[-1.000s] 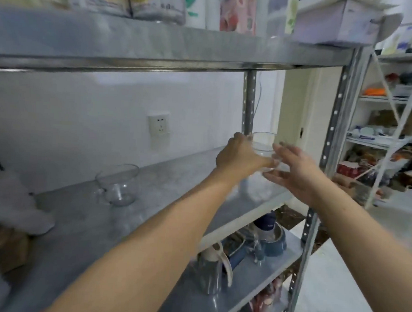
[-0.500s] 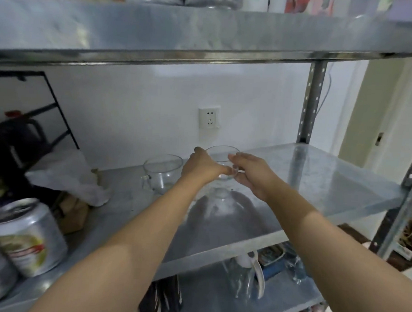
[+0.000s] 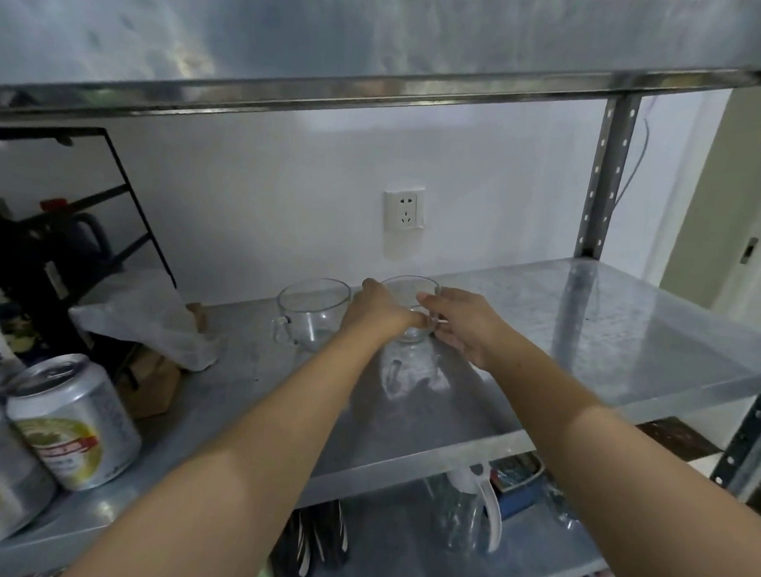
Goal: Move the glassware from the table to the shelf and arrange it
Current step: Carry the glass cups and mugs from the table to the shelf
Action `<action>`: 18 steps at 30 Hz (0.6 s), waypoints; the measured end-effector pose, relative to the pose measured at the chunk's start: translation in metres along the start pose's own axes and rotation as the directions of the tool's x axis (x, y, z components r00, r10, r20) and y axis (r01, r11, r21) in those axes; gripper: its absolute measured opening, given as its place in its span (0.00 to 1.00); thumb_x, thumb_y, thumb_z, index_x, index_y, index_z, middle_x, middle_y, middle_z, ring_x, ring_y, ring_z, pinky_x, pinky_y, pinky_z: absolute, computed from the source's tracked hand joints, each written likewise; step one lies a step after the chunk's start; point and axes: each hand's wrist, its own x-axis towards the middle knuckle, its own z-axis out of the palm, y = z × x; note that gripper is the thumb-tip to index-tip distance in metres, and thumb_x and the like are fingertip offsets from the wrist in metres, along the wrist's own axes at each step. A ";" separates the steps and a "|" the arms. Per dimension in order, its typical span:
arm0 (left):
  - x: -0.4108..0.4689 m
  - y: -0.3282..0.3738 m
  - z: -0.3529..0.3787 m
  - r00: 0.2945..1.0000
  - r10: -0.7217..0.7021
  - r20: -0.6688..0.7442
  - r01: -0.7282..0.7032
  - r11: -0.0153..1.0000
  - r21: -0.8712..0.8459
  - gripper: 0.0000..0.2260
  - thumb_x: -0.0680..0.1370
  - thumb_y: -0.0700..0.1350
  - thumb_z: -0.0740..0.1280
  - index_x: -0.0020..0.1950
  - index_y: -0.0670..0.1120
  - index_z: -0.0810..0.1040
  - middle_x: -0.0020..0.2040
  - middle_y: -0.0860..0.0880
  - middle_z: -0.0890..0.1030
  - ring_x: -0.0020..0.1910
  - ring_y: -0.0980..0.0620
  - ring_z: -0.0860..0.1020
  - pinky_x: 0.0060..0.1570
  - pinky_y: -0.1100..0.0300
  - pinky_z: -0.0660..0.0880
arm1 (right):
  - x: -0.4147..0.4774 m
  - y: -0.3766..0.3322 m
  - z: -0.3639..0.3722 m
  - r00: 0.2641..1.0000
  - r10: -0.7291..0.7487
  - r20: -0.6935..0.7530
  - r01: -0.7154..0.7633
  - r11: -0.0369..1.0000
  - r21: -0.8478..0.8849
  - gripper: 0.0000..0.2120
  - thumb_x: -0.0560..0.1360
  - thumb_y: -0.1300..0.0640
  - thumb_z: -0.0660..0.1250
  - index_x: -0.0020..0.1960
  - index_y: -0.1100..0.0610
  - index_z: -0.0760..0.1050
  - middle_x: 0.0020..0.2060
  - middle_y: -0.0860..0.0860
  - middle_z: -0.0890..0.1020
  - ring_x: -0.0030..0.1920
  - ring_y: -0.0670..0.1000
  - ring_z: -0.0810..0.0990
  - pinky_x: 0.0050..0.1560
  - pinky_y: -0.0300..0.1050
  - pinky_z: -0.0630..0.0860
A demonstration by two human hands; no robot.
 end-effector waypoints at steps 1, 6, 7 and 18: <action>-0.001 0.002 0.001 1.000 -0.004 0.004 0.004 1.000 0.006 0.46 0.63 0.58 0.78 0.70 0.40 0.60 0.66 0.42 0.72 0.64 0.42 0.74 0.57 0.53 0.75 | 0.001 0.001 -0.001 1.000 0.003 0.003 -0.003 1.000 0.000 0.06 0.76 0.55 0.70 0.41 0.54 0.76 0.39 0.50 0.83 0.44 0.50 0.82 0.54 0.44 0.77; -0.004 0.012 0.005 1.000 0.011 -0.015 -0.010 0.999 0.046 0.46 0.65 0.58 0.77 0.73 0.42 0.57 0.70 0.41 0.64 0.70 0.42 0.66 0.62 0.52 0.69 | 0.001 0.000 -0.004 0.999 -0.021 -0.024 0.021 1.000 -0.020 0.18 0.73 0.51 0.73 0.59 0.58 0.76 0.50 0.57 0.80 0.51 0.55 0.80 0.54 0.48 0.77; -0.004 0.014 0.006 1.000 0.018 -0.015 -0.017 0.998 0.057 0.46 0.65 0.58 0.76 0.74 0.42 0.56 0.71 0.41 0.63 0.71 0.42 0.64 0.63 0.53 0.67 | 0.001 -0.001 -0.005 0.999 -0.017 -0.027 0.017 1.000 -0.021 0.22 0.71 0.49 0.74 0.61 0.56 0.74 0.52 0.56 0.78 0.51 0.55 0.79 0.52 0.46 0.76; -0.011 0.032 0.002 0.958 0.199 -0.206 -0.188 0.979 0.075 0.28 0.72 0.49 0.69 0.71 0.52 0.68 0.68 0.46 0.71 0.68 0.43 0.67 0.63 0.53 0.66 | -0.024 -0.027 -0.029 0.977 -0.096 -0.191 0.106 0.993 0.043 0.27 0.76 0.54 0.71 0.72 0.59 0.69 0.62 0.56 0.77 0.60 0.54 0.78 0.65 0.46 0.73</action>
